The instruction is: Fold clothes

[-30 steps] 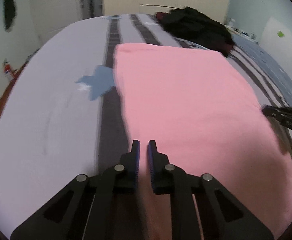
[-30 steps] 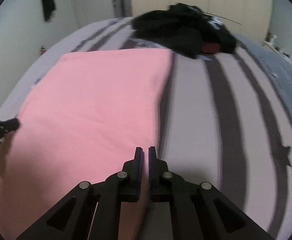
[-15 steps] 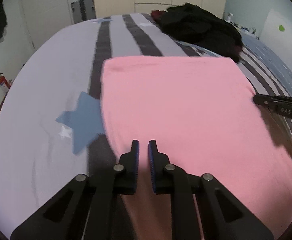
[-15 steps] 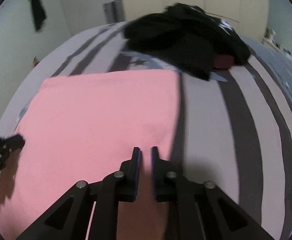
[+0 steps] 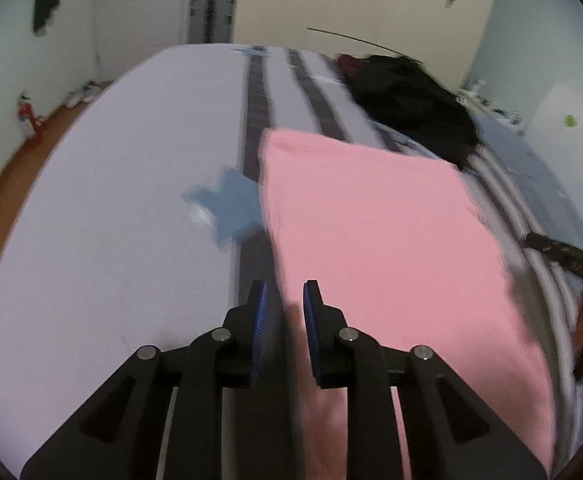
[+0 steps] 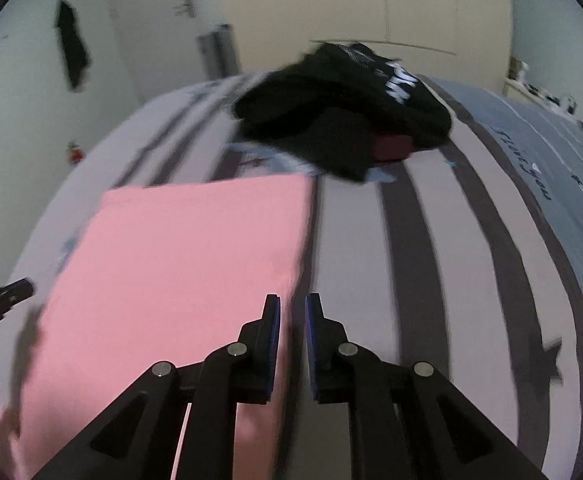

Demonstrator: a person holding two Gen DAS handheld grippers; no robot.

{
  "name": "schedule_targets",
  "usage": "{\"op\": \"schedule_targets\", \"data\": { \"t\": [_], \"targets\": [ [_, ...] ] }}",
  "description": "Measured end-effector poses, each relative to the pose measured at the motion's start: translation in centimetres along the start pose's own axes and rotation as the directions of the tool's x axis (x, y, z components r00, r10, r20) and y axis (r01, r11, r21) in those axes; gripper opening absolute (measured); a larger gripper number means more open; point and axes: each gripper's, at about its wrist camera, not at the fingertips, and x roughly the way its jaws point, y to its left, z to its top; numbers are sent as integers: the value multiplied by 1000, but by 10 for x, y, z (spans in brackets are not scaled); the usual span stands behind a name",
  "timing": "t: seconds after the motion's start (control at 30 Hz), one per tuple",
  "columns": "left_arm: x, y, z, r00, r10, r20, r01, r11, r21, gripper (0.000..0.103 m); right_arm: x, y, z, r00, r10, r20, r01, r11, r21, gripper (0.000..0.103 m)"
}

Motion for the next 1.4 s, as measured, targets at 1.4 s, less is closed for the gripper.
{"op": "schedule_targets", "data": {
  "t": [1.4],
  "targets": [
    [-180,-26,-264,951,269,-154,-285,954,-91,24,-198,82,-327,966,149,-212,-172,980,-99,29]
  ]
}}
